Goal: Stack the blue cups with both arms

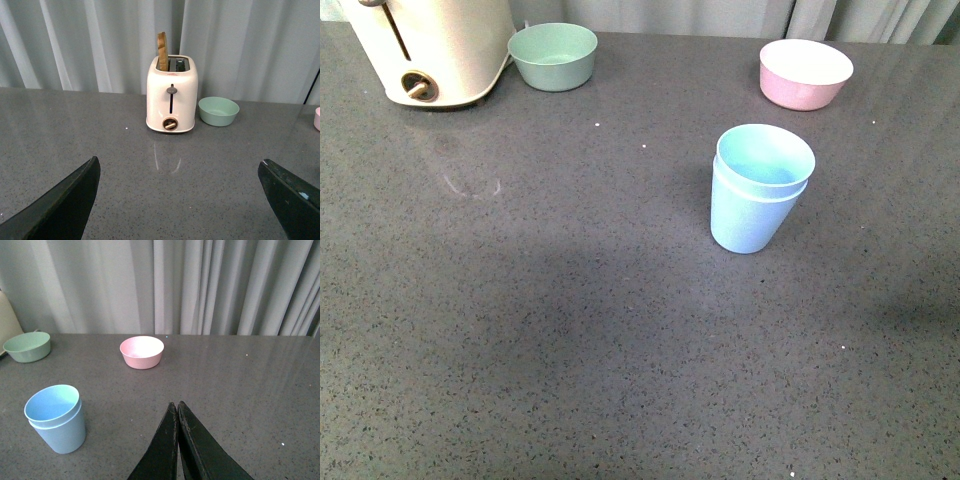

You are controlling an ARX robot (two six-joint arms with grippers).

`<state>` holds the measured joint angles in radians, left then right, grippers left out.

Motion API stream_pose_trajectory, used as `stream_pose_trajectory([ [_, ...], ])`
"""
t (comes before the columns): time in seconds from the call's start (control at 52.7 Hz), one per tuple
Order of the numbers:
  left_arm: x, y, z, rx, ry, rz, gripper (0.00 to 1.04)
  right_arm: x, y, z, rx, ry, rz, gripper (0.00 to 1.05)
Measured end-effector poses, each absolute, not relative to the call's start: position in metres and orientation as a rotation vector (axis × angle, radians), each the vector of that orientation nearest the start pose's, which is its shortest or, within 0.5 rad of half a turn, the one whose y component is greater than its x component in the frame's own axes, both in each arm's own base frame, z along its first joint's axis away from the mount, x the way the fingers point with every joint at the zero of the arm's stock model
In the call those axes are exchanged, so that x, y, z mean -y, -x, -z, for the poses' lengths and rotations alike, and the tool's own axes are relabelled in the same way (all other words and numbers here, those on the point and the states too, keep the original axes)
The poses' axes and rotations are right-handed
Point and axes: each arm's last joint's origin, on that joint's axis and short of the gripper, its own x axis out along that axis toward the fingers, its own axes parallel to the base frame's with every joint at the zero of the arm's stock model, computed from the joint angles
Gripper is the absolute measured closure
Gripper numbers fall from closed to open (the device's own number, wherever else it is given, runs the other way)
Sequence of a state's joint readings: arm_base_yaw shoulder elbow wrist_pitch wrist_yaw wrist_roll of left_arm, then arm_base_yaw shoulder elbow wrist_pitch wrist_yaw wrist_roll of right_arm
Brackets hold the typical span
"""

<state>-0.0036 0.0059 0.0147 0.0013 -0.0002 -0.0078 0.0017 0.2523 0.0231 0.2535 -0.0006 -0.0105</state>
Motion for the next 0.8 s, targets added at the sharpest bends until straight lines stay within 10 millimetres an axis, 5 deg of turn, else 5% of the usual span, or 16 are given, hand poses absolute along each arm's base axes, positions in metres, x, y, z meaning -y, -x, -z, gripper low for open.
stream_pose_trajectory([
  [0.702, 0.000, -0.097, -0.168, 0.010, 0.008, 0.003, 0.09, 0.000, -0.097, -0.171, 0.019, 0.011, -0.002, 1.03],
  [0.797, 0.000, -0.097, -0.168, 0.010, 0.008, 0.003, 0.09, 0.000, -0.097, -0.171, 0.019, 0.011, -0.002, 0.90],
])
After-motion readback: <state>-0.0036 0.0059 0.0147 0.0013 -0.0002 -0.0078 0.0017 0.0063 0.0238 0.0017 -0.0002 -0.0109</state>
